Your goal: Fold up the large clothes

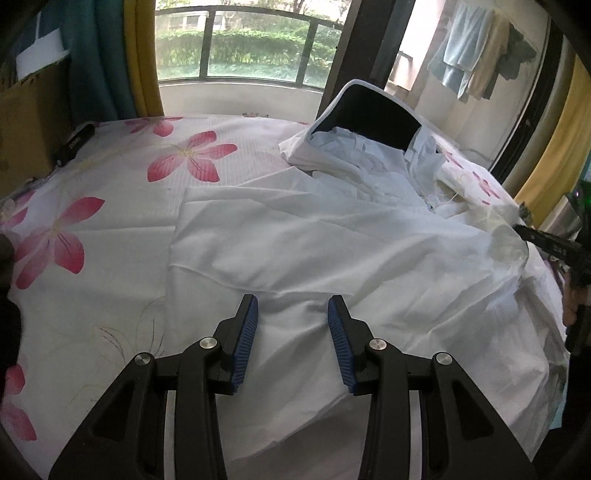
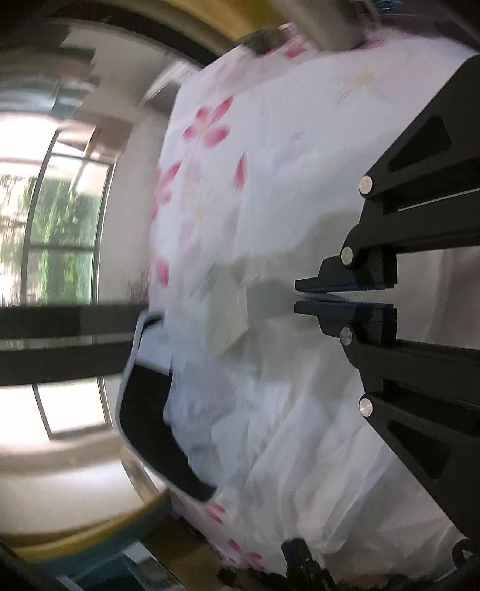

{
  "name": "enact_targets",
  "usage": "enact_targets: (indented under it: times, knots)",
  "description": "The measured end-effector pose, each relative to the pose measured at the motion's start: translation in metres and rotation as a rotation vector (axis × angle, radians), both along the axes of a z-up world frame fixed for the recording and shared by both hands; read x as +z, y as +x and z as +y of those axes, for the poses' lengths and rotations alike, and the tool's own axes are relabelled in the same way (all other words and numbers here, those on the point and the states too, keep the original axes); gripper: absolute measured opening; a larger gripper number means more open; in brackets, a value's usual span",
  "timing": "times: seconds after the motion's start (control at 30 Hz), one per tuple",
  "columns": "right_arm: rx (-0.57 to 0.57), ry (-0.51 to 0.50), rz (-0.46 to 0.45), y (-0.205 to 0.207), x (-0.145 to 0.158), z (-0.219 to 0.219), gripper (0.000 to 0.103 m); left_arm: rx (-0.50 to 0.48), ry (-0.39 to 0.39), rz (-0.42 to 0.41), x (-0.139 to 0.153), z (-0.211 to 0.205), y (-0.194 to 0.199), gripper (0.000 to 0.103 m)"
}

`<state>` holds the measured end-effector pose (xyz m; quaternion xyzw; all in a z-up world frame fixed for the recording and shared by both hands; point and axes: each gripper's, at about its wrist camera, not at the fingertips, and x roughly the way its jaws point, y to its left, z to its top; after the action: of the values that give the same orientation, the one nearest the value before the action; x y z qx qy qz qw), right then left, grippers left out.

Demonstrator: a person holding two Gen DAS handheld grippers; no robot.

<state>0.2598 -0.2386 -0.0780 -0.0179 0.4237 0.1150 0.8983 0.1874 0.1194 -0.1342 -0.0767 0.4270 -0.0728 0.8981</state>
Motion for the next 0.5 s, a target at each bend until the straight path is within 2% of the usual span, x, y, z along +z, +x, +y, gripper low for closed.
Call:
enact_targets:
  times: [0.17, 0.33, 0.37, 0.4, 0.43, 0.47, 0.5]
  knots:
    - [-0.067, 0.036, 0.053, -0.018, -0.016, -0.037, 0.004, 0.006, 0.018, 0.033, 0.003, -0.001, -0.001, 0.042]
    - [-0.058, 0.048, 0.089, -0.031, -0.025, -0.052, 0.008, 0.023, 0.037, 0.027, 0.012, 0.001, -0.007, 0.042]
    - [-0.054, 0.041, 0.085, -0.032, -0.023, -0.053, 0.015, 0.028, 0.040, 0.018, 0.015, 0.002, -0.010, 0.042]
    - [-0.053, 0.033, 0.079, -0.033, -0.022, -0.055, 0.028, 0.032, 0.041, 0.005, 0.020, 0.004, -0.012, 0.042]
    - [-0.051, 0.026, 0.071, -0.032, -0.019, -0.056, 0.037, 0.036, 0.038, -0.004, 0.023, 0.005, -0.012, 0.042]
    - [-0.046, 0.031, 0.055, -0.030, -0.014, -0.057, 0.055, 0.039, 0.035, -0.012, 0.026, 0.007, -0.012, 0.042]
    - [-0.042, 0.038, 0.042, -0.028, -0.011, -0.058, 0.063, 0.043, 0.029, -0.020, 0.029, 0.009, -0.012, 0.042]
